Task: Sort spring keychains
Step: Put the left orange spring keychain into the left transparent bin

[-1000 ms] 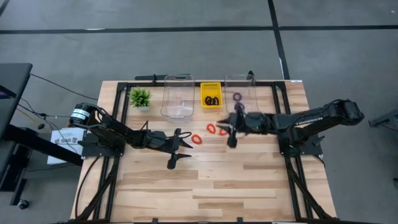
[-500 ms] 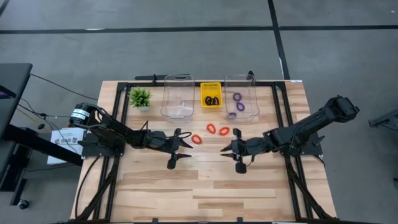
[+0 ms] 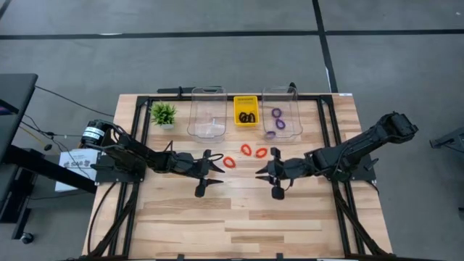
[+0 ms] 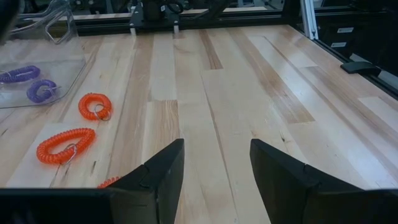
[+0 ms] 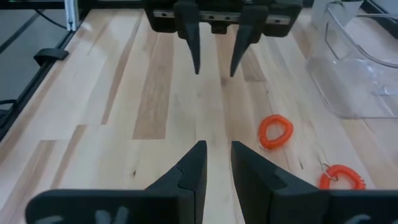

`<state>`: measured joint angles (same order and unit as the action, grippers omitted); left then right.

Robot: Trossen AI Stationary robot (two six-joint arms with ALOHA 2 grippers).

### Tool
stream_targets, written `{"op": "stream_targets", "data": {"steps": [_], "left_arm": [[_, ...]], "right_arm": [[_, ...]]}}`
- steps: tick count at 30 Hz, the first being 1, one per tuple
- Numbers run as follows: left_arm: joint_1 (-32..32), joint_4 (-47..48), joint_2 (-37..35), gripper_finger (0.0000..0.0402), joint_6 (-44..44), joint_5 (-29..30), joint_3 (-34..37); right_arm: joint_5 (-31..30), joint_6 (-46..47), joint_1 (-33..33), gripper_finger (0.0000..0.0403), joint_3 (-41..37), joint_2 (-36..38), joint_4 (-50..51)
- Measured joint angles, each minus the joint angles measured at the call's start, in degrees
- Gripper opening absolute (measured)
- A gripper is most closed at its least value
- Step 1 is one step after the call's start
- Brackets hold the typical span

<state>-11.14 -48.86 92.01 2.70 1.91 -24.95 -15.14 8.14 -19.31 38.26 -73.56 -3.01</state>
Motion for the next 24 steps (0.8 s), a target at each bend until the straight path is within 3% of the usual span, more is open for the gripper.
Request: {"op": "stream_targets", "data": {"steps": [19, 24], "left_arm": [[0.0, 0.42, 0.0, 0.0182, -1.71, 0.03, 0.04], [0.43, 1.16, 1.7, 0.0182, -4.32, 3.24, 0.01]], "right_arm": [[0.03, -0.04, -0.18, 0.0066, 0.0, 0.02, 0.02], [0.04, -0.04, -0.18, 0.0066, 0.0, 0.04, 0.02]]}}
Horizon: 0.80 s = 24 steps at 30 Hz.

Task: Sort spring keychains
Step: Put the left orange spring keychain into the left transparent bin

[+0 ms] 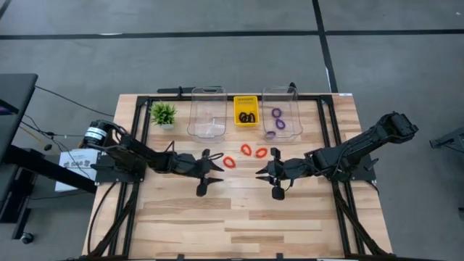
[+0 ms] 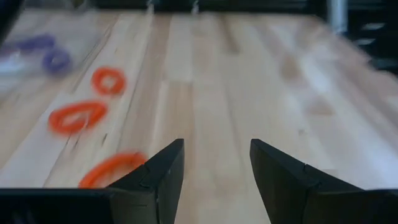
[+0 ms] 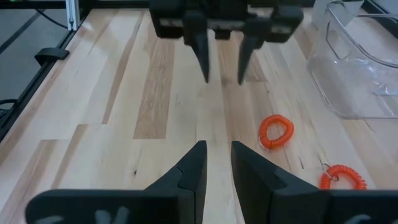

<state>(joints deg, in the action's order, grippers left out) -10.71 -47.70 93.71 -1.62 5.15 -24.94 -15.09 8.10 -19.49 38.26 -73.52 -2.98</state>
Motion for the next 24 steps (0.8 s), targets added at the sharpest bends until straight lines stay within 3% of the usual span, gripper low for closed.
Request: {"op": "stream_targets", "data": {"steps": [6, 10, 19, 24], "left_arm": [[4.43, 0.58, 6.53, 0.0182, -4.08, 0.64, -0.6], [7.04, 0.55, 10.59, 0.0182, -6.06, -2.32, -2.2], [6.54, 1.91, 12.7, 0.0182, -4.62, -3.85, -4.95], [5.04, 2.98, 12.57, 0.0182, 0.37, 2.58, -5.01]], "right_arm": [[0.0, 0.02, 0.0, 0.0066, 0.0, 0.0, 0.0], [0.0, 0.0, 0.0, 0.0066, 0.0, 0.02, 0.0], [0.02, 0.0, 0.0, 0.0066, 0.0, 0.02, 0.07], [0.02, 0.0, 0.0, 0.0066, 0.0, 0.02, 0.07]]}}
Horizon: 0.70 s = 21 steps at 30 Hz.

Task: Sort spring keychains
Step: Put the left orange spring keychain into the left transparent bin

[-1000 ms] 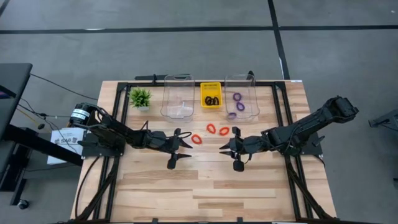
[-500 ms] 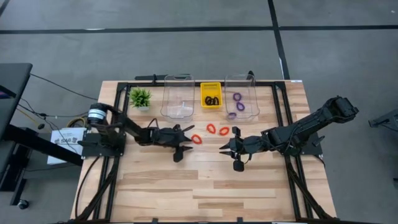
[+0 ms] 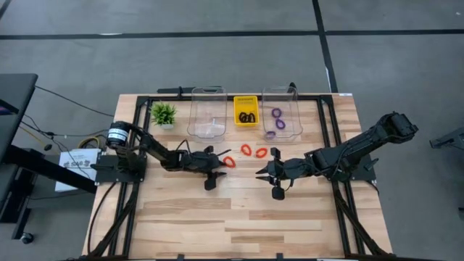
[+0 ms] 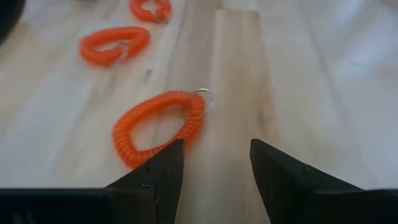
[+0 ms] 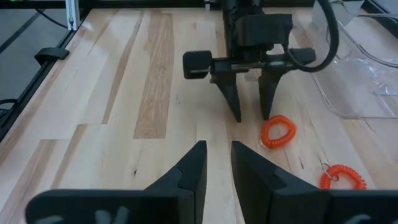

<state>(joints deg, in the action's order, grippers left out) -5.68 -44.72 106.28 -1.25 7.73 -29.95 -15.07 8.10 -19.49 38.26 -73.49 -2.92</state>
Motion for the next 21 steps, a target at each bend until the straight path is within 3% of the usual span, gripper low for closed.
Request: {"op": "stream_targets", "data": {"steps": [7, 12, 18, 21], "left_arm": [[-2.24, 0.27, 0.0, 0.0182, 6.26, 10.24, -0.37], [-2.03, 0.81, -0.02, 0.0182, 8.78, 10.7, -2.47], [-0.39, 12.33, -0.07, 0.0182, 8.73, 10.53, -7.13], [0.28, 13.46, -0.07, 0.0182, 8.7, 8.17, -7.56]], "right_arm": [[-0.01, -0.02, 0.02, 0.0066, 0.0, 0.0, -0.02], [-0.02, -0.04, 0.02, 0.0066, 0.0, 0.0, -0.02], [-0.02, -0.04, 0.02, 0.0066, 0.0, 0.0, -0.02], [-0.02, -0.04, 0.02, 0.0066, 0.0, 0.0, -0.03]]}}
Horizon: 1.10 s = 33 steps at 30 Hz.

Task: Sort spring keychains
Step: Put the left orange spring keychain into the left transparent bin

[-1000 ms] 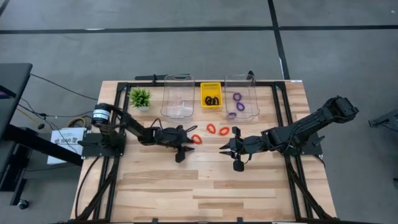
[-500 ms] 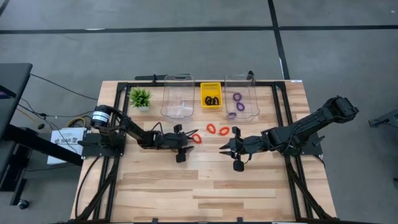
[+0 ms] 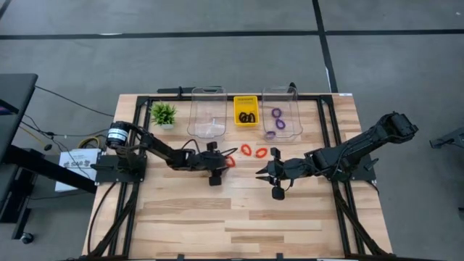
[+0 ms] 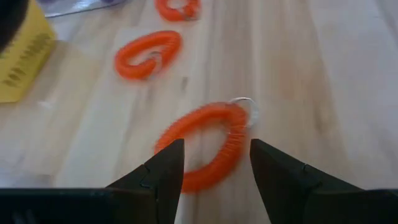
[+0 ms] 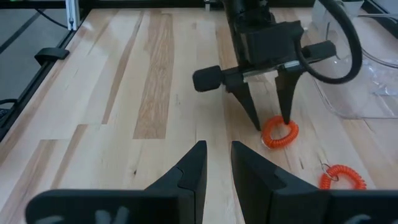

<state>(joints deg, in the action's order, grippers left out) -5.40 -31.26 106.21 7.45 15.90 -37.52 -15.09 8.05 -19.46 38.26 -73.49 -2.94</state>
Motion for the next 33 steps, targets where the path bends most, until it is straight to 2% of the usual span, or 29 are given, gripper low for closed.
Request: {"op": "stream_targets", "data": {"steps": [3, 16, 28, 33], "left_arm": [[0.14, 0.51, 0.0, 0.0182, -0.19, -3.07, 0.0], [-0.56, 3.91, 1.77, 0.0173, -3.66, -6.51, -0.33], [-1.02, 2.73, 2.05, 0.0049, -3.14, -8.01, -0.02], [-1.33, 1.05, 2.14, 0.0029, -3.13, -8.8, 0.11]], "right_arm": [[0.02, 0.0, 0.0, 0.0066, 0.0, 0.0, -0.02], [0.02, 0.02, 0.0, 0.0066, 0.02, 0.0, -0.02], [0.04, 0.02, 0.0, 0.0066, 0.02, 0.0, 0.03], [0.04, 0.02, 0.0, 0.0066, 0.02, 0.0, 0.01]]}}
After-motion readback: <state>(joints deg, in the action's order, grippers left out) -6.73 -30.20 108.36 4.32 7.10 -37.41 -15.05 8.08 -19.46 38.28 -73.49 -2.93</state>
